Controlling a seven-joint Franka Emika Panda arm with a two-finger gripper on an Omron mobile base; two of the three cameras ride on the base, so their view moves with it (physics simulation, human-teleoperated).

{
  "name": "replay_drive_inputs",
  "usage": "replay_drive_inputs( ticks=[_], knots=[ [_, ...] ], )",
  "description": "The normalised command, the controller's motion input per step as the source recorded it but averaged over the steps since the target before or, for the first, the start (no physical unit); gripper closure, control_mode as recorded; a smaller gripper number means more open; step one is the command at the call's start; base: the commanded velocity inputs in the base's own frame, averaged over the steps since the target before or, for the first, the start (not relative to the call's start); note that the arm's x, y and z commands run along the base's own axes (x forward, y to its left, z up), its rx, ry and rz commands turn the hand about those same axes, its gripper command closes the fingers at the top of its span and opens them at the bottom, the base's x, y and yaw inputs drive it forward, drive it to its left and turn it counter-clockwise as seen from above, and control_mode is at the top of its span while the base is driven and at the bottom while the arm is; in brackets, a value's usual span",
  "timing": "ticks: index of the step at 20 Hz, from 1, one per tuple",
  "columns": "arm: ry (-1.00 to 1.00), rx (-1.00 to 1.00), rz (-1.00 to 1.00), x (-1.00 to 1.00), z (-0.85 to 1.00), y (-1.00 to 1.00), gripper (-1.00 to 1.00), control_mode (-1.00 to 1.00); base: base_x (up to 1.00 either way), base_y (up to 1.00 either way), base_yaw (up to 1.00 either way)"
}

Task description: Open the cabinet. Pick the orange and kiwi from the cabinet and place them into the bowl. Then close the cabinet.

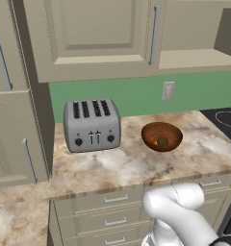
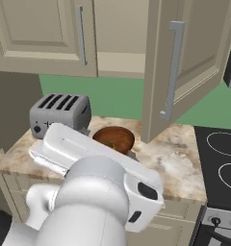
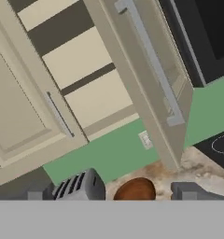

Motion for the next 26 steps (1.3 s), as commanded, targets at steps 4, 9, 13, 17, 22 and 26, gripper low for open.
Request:
replay_drive_inputs(
  ticks=[4, 9, 13, 17, 22, 26],
  knots=[
    [-0.02, 0.00, 0.01, 0.62, -0.17, -0.17, -1.00, -1.00, 0.00, 0.00, 0.00],
    [0.00, 0.01, 0.03, 0.83, -0.13, -0.26, -1.00, -1.00, 0.00, 0.00, 0.00],
    [0.00, 0.03, 0.07, 1.00, -0.21, -0.27, -1.00, -1.00, 0.00, 0.00, 0.00],
    [0.00, 0.06, 0.15, 0.83, -0.20, -0.47, -1.00, -1.00, 0.00, 0.00, 0.00],
    [0.00, 0.08, 0.12, 0.24, -0.01, -0.39, -1.00, -1.00, 0.00, 0.00, 0.00],
    [0.00, 0.01, 0.10, 0.69, -0.14, -0.15, -1.00, -1.00, 0.00, 0.00, 0.00]
  ],
)
